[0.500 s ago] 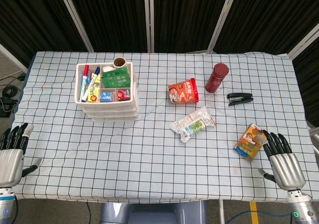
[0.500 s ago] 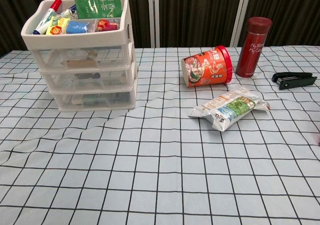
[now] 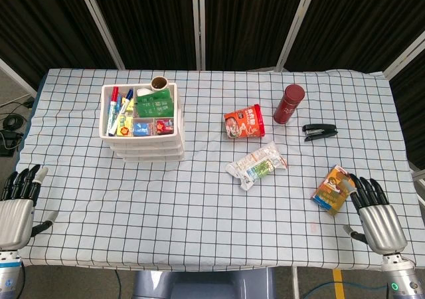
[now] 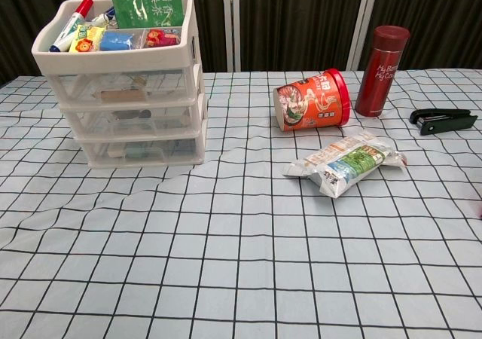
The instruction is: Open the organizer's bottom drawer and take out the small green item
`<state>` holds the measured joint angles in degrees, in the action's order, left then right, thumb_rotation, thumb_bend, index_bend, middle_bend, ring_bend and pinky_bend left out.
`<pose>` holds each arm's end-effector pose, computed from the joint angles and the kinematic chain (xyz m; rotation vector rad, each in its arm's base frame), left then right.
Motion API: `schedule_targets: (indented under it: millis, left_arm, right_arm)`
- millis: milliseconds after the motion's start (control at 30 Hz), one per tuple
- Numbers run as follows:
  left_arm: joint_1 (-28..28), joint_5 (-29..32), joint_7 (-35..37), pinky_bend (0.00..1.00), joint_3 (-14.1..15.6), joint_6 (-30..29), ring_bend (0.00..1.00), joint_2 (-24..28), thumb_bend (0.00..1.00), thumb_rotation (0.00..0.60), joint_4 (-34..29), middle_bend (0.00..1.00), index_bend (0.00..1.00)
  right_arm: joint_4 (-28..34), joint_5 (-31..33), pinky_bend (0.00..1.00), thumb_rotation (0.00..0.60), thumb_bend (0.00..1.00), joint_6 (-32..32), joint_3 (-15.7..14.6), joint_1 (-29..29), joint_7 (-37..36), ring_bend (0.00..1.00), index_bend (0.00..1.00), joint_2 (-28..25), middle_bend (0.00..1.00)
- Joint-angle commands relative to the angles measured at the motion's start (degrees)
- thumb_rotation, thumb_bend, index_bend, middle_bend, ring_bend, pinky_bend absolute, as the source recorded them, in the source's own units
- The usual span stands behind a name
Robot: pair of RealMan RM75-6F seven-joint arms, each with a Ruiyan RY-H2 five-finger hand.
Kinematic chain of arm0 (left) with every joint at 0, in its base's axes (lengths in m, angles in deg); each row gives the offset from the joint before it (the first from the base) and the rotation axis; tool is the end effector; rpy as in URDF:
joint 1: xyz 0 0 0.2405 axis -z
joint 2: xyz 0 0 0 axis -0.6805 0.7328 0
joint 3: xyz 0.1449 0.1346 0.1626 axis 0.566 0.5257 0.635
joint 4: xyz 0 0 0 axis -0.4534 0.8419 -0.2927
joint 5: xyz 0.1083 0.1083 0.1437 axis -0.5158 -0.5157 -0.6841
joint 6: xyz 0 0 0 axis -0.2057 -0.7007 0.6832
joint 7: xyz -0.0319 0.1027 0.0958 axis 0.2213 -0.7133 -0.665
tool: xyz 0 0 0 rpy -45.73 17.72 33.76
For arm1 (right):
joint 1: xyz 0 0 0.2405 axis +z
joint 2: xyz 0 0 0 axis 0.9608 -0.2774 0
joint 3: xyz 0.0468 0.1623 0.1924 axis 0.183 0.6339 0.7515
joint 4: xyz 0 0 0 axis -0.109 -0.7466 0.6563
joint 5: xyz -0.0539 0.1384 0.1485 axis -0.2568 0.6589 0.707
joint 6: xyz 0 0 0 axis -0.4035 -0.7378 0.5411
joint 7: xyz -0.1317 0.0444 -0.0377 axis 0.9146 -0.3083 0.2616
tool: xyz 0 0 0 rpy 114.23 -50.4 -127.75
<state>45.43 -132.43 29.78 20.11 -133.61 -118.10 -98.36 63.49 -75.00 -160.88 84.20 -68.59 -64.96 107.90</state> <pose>-0.2731 0.1639 0.1351 -1.3793 -0.8317 -0.8463 -0.3041 -0.1724 0.1374 1.5554 -0.7758 0.8611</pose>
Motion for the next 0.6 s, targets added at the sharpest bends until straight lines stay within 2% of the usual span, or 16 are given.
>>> schedule_targets:
  millis: [33,167,200,267,300,333,367,500,600]
  left_arm:
    - [0.48,-0.54,1.0,0.0,0.0,0.52,0.0,-0.45,0.25,0.6,0.47,0.0,0.0]
    - [1.07,-1.22,2.14,0.01,0.07,1.2,0.0,-1.12,0.26,0.6,1.04,0.0,0.0]
    - [1.23,-1.47,2.6,0.07,0.01,1.22,0.05,-1.39,0.27,0.6,1.21,0.03,0.0]
    - [1.61,-2.18,4.28,0.28,-0.42,0.85,0.25,-2.51,0.31,0.6,1.82,0.23,0.0]
    - [1.75,-2.43,5.03,0.41,-0.74,0.51,0.42,-3.16,0.35,0.6,2.17,0.4,0.01]
    - [1.94,-2.71,5.88,0.5,-1.05,0.21,0.55,-3.89,0.4,0.6,2.56,0.54,0.02]
    - [2.35,-3.02,7.6,0.55,-1.21,0.42,0.62,-4.99,0.43,0.6,3.01,0.62,0.03]
    - [4.17,-3.36,11.97,0.68,-1.14,3.11,0.82,-7.28,0.55,0.6,4.23,0.82,0.1]
    - [5.59,-2.76,16.41,0.74,-0.97,5.83,0.89,-9.1,0.6,0.6,3.8,0.91,0.11]
  right_arm:
    - [0.05,0.08,0.0,0.6,0.0,0.09,0.04,0.04,-0.14,0.0,0.0,-0.11,0.0]
    - [0.11,0.06,0.0,0.6,0.0,0.08,0.03,0.04,-0.47,0.0,0.0,-0.29,0.0]
    - [0.13,0.09,0.0,0.6,0.0,0.07,0.03,0.01,-0.58,0.0,0.0,-0.35,0.0]
    - [0.25,0.08,0.0,0.6,0.0,0.01,0.0,-0.04,-0.89,0.0,0.0,-0.53,0.0]
    - [0.31,0.09,0.0,0.6,0.0,-0.04,0.0,-0.07,-1.07,0.0,0.0,-0.63,0.0]
    - [0.38,0.08,0.0,0.6,0.0,-0.12,0.0,-0.1,-1.27,0.0,0.0,-0.73,0.0]
    - [0.49,-0.03,0.0,0.6,0.0,-0.25,-0.04,-0.15,-1.53,0.0,0.0,-0.87,0.0]
    - [0.81,-0.6,0.0,0.6,0.0,-0.62,-0.28,-0.29,-2.02,0.0,0.0,-1.25,0.0]
    - [1.11,-0.92,0.0,0.6,0.0,-0.64,-0.55,-0.38,-2.22,0.0,0.0,-1.48,0.0]
